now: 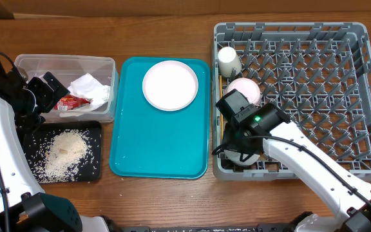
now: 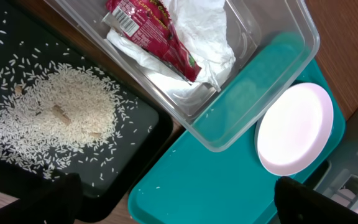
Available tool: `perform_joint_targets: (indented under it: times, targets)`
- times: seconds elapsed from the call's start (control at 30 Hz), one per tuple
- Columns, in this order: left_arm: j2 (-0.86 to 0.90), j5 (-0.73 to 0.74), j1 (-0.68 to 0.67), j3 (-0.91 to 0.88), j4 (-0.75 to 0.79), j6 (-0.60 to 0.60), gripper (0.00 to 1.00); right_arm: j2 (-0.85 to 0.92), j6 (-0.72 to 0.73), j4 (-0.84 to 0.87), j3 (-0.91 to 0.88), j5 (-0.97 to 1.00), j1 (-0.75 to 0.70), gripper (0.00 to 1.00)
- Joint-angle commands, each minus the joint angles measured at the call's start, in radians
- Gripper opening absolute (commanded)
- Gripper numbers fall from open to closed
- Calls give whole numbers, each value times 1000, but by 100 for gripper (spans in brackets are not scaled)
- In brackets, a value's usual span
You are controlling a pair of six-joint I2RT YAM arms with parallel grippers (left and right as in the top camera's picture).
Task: Sort waste into correct bins and load items into the dishwasher
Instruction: 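Open the right gripper and withdraw it from the grey bowl, then move the right gripper to the white plate rim and grasp it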
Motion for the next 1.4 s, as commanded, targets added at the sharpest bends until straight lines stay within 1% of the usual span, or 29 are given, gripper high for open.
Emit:
perform_joint_targets:
  times: [0.0,0.1,0.17,0.23,0.27,0.3,0.37,0.5,0.6,0.7,0.73,0.8,0.87,0.97,1.0,1.03,1.07,1.1,1.17,1.3,1.37]
  targets:
    - [-8,-3,3,20,1,-11,100,-29,48,-5,53,102,-1,4]
    - [-8,-3,3,20,1,-11,100,-30,33,2,91,61,0,5]
    - [-8,-3,3,20,1,-11,100,-31,-15,38,121,-44,0,6]
    - [-8,-3,3,20,1,-11,100,-31,-28,84,140,-141,0,8]
    - [-8,-3,3,20,1,-11,100,-32,-45,117,144,-191,0,9]
    - [-8,-3,3,20,1,-11,100,-31,-80,212,145,-292,1,11]
    - [-8,-3,3,20,1,-11,100,-31,-81,274,145,-336,2,12]
    - [-8,-3,3,20,1,-11,100,-31,-151,393,144,-341,3,12]
    - [-8,-3,3,20,1,-11,100,-31,-174,497,144,-287,3,8]
    - [-8,-3,3,20,1,-11,100,-26,-186,657,144,-209,4,7]
    - [-8,-3,3,20,1,-11,100,-14,-218,757,144,-175,4,8]
    - [-8,-3,3,20,1,-11,100,14,-254,856,144,-164,4,8]
    - [-8,-3,3,20,1,-11,100,61,-260,920,144,-164,5,8]
    - [-8,-3,3,20,1,-11,100,250,-261,1047,144,-161,33,23]
    - [-8,-3,3,20,1,-11,100,296,-261,1080,144,-162,41,26]
    - [-8,-3,3,20,1,-11,100,362,-261,1132,144,-162,52,24]
    - [-8,-3,3,20,1,-11,100,435,-278,1196,144,-162,66,13]
    - [-8,-3,3,20,1,-11,100,481,-320,1230,144,-161,74,10]
    - [-8,-3,3,20,1,-11,100,536,-380,1252,144,-158,80,9]
    - [-8,-3,3,20,1,-11,100,591,-384,1246,144,-159,80,9]
    - [-8,-3,3,20,1,-11,100,597,-383,1212,144,-159,80,6]
